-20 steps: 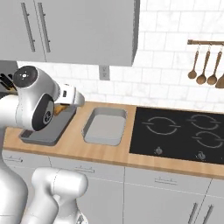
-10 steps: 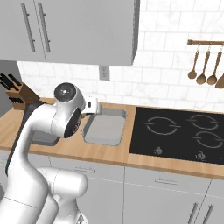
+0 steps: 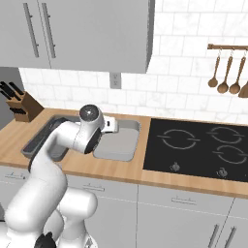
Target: Place one cucumber and one chicken drumstick in each tupperware on the nearby counter, to pack two identical lunches.
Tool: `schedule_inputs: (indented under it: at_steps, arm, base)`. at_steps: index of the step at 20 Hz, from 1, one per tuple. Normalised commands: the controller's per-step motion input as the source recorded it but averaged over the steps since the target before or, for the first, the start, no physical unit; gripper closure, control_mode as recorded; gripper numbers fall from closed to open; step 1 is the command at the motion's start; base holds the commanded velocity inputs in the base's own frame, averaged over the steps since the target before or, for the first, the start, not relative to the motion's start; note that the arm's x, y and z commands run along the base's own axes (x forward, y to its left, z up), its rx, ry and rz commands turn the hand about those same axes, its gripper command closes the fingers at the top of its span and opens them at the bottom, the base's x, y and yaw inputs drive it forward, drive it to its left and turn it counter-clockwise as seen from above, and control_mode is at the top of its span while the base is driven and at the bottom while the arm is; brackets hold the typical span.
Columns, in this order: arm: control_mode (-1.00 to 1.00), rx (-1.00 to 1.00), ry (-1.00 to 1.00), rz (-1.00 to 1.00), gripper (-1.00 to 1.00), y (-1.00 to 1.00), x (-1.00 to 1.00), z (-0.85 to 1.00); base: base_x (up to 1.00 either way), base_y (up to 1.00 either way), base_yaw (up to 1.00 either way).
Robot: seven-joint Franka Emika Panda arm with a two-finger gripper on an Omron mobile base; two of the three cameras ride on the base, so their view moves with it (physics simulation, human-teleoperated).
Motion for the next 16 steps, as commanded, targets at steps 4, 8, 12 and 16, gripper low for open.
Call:
schedule_inputs:
  at_steps: [4,8,12,16]
  arm:
    - [-1.00,0.00,0.12,0.00,1.00,0.00,0.66,-0.30]
    - [-1.00,0.00,0.01,0.00,1.00,0.00,0.40,-0.13]
    - [-1.00,0.00,0.02,0.00,1.00,0.00,0.48,-0.36]
    - [-1.00,0.00,0.01,0.00,1.00,0.00,0.53,-0.43]
  base:
    - [0.00,0.00,0.00]
    - [0.00,0.00,0.00]
    - [0.00,0.00,0.00]
    - [0.00,0.00,0.00]
